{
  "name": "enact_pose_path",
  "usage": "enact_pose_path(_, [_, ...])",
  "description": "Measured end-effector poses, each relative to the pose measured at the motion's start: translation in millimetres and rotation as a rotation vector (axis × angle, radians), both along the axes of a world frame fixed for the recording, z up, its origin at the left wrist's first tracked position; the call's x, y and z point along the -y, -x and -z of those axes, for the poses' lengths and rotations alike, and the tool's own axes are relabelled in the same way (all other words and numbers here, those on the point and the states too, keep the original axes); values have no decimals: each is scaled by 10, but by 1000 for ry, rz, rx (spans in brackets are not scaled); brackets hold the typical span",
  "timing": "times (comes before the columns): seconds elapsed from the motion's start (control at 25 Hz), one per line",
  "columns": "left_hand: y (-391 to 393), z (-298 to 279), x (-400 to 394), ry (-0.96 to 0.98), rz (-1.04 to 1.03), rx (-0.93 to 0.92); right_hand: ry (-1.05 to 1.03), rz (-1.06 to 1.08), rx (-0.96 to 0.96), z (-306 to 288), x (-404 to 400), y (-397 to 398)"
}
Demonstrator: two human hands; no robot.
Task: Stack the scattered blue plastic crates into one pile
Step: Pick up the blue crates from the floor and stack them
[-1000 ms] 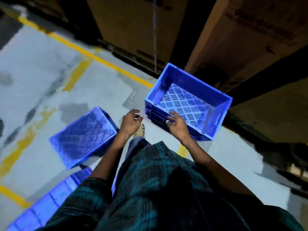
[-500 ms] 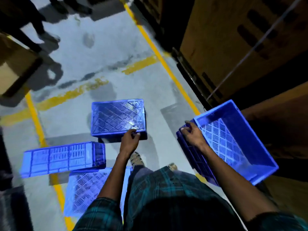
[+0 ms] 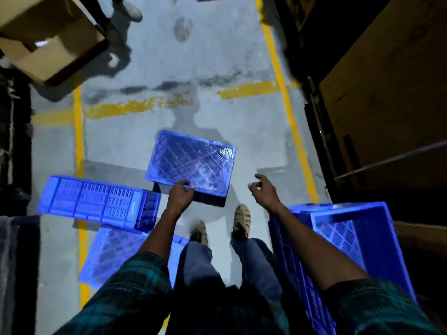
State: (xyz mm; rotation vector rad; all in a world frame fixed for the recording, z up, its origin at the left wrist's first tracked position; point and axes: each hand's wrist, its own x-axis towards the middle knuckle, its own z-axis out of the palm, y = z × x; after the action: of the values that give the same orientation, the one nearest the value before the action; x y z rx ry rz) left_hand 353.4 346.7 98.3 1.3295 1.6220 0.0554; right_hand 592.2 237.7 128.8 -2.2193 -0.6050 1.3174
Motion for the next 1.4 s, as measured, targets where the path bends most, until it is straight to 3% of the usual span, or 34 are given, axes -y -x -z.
enact_pose_path(0.2, [-573,1429,-309,103,-208,35,43,-58,-55,1421,-543,-362])
enact_pose_path(0.44, [-1144,3324,-463,152,-691,-39,158,192,-127,3471,-1153,-557])
enact_pose_path(0.6, [-1293,4067,-414,226,-856,-99,231,264,-236,4439,-1321,-309])
enact_pose_path(0.72, [-1237,4398,-435,256,-1000,-58,196,358,-320,4785,-1412,-162])
enact_pose_path(0.84, [-1160,4457,-479,302,-1052,28,175,371,-217,4850,-1428,-129])
enact_pose_path(1.0, [-1018,4126,-454,335,-1167,98,172,158,-85,4527,-1396,-51])
enact_pose_path(1.28, [-575,2817,-243,344,-975,-153,119,252,-361,3091,-1560,484])
enact_pose_path(1.4, [-304,2399,-281,388,-1050,38,110,239,-398,2549,-1665,736])
